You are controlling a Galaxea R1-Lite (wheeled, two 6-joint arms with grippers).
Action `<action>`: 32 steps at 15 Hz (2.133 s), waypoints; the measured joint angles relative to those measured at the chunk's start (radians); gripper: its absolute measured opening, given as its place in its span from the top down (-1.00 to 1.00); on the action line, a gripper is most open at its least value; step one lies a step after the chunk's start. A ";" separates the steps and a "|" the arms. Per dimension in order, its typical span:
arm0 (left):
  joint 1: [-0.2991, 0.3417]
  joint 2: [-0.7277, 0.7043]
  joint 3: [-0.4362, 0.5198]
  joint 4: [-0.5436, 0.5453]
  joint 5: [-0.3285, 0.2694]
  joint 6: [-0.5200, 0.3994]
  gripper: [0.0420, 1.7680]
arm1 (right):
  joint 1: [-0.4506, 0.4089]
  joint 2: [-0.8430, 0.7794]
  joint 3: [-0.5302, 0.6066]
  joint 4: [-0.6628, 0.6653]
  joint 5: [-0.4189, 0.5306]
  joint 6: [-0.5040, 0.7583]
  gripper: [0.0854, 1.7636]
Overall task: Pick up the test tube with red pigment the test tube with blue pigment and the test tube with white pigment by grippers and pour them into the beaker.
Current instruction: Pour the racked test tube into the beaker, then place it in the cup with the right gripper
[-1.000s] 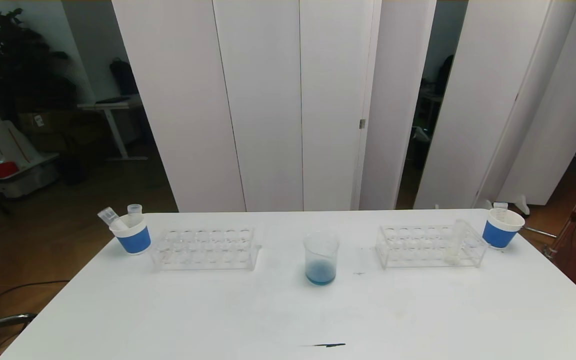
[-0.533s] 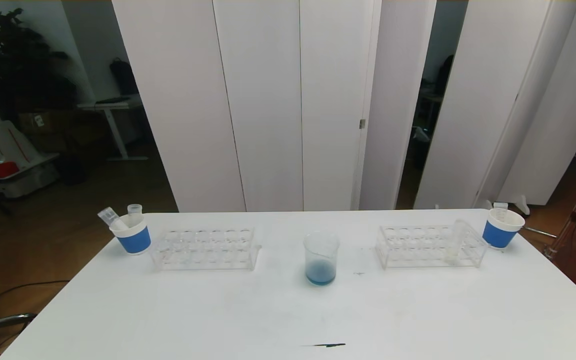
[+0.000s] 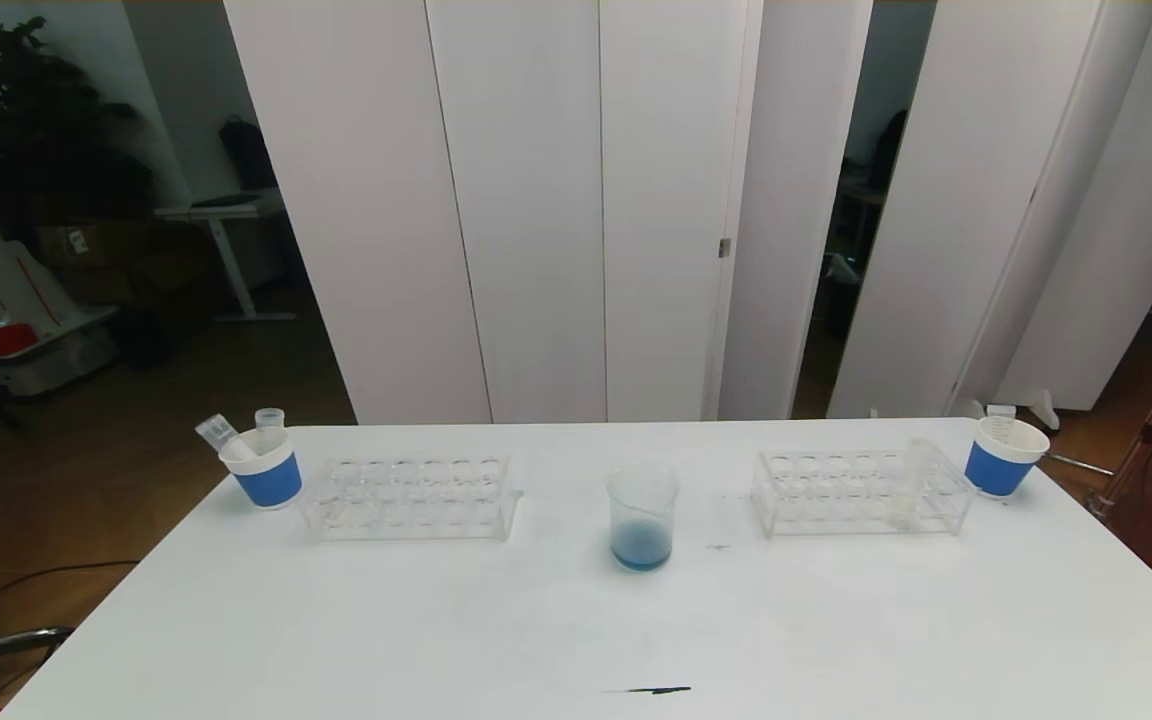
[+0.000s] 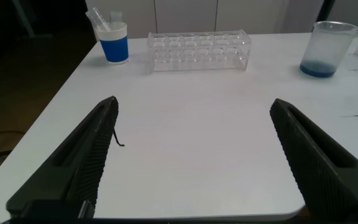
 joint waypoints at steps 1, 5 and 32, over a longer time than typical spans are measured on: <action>0.000 0.000 0.000 0.000 0.000 0.000 -0.97 | -0.001 0.064 -0.056 -0.007 -0.001 0.011 -0.99; 0.000 0.000 0.000 0.000 0.000 0.000 -0.97 | -0.030 0.353 -0.259 -0.085 -0.001 0.044 -0.99; 0.000 0.000 0.000 0.000 0.000 0.000 -0.97 | 0.049 1.469 0.086 -1.150 -0.177 0.014 -0.99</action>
